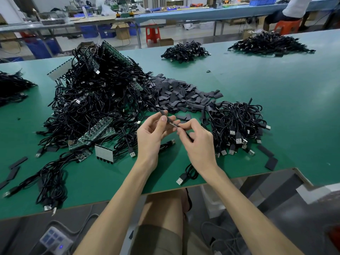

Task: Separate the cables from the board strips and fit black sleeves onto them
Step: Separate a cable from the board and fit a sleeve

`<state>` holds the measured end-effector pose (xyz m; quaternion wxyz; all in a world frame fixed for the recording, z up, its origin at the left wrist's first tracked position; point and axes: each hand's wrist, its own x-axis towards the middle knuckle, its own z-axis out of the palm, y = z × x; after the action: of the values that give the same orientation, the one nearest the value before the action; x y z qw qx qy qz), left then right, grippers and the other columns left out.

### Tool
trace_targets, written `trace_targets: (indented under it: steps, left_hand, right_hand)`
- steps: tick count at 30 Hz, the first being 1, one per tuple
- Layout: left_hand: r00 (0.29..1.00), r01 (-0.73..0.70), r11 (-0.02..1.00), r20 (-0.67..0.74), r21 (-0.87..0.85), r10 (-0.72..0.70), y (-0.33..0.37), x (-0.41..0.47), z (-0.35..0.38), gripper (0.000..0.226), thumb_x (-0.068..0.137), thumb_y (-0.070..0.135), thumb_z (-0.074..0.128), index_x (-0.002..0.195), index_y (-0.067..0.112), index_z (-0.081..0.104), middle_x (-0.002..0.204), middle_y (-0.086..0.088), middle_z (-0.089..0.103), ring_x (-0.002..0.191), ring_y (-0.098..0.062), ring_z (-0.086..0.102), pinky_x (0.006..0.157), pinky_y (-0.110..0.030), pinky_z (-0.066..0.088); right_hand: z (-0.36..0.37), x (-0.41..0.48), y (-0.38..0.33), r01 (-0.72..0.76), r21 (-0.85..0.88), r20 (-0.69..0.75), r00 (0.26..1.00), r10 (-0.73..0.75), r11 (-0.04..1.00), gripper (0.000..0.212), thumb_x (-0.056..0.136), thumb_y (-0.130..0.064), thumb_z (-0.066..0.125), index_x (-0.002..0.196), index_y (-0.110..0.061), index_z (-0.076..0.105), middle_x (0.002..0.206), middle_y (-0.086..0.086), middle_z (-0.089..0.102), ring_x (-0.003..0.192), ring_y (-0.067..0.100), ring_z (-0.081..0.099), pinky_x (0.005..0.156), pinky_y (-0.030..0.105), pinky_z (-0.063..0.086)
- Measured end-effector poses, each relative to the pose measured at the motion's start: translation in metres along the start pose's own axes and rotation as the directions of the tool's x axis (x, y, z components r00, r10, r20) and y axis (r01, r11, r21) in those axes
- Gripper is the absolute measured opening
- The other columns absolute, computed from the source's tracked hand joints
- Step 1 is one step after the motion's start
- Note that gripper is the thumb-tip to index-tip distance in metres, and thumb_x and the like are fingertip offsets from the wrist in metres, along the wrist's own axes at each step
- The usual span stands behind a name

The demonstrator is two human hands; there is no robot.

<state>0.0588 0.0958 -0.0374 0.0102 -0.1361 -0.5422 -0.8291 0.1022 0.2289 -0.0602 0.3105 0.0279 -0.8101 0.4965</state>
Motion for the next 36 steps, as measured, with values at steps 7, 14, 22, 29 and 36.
trace_targets:
  steps: [7,14,22,29,36]
  left_hand:
    - [0.999,-0.041,0.998,0.030,0.037,0.040,0.005,-0.003,0.003,0.030,0.102,0.014,0.062,0.132,0.012,0.062,0.108,-0.019,0.075,0.104,-0.037,0.072,0.085,-0.034,0.059]
    - [0.995,-0.071,0.984,0.085,0.166,0.058,0.004,-0.007,0.005,0.028,0.100,0.015,0.065,0.127,0.012,0.064,0.104,-0.012,0.078,0.100,-0.027,0.075,0.082,-0.029,0.059]
    - [0.994,-0.046,0.978,0.111,0.204,0.024,0.001,-0.005,0.003,0.029,0.099,0.018,0.067,0.127,0.015,0.067,0.092,-0.008,0.076,0.088,-0.019,0.073,0.081,-0.030,0.059]
    - [0.996,-0.028,0.982,0.086,0.189,0.012,0.000,-0.005,0.002,0.029,0.100,0.017,0.066,0.128,0.014,0.066,0.103,-0.012,0.078,0.097,-0.029,0.075,0.081,-0.031,0.060]
    - [0.999,0.011,0.988,0.047,0.156,-0.019,-0.002,-0.003,0.001,0.030,0.098,0.016,0.067,0.128,0.009,0.064,0.104,-0.013,0.078,0.100,-0.031,0.075,0.084,-0.035,0.060]
  right_hand:
    - [0.000,0.000,0.001,-0.017,0.029,0.002,1.000,0.017,0.999,0.013,0.101,-0.023,0.065,0.091,-0.025,0.057,0.091,-0.002,0.075,0.049,0.016,0.052,0.047,0.027,0.037]
    - [-0.001,-0.002,-0.005,-0.028,0.031,0.001,1.000,0.028,0.999,0.010,0.099,-0.022,0.069,0.093,-0.021,0.062,0.083,-0.003,0.072,0.053,0.012,0.059,0.049,0.033,0.047]
    - [-0.004,0.002,-0.011,-0.140,0.244,0.010,0.990,0.142,0.960,0.016,0.097,-0.017,0.071,0.100,-0.029,0.061,0.094,-0.007,0.075,0.055,-0.001,0.063,0.053,0.009,0.043]
    - [-0.003,0.000,-0.011,-0.055,0.111,-0.020,0.998,0.058,0.992,0.031,0.097,-0.020,0.071,0.082,-0.039,0.051,0.093,-0.023,0.074,0.044,0.009,0.059,0.043,0.020,0.045]
    - [-0.003,0.001,-0.007,-0.059,0.072,-0.002,0.998,0.059,0.996,0.013,0.095,-0.017,0.074,0.087,-0.016,0.064,0.078,-0.008,0.072,0.051,0.011,0.067,0.046,0.017,0.047]
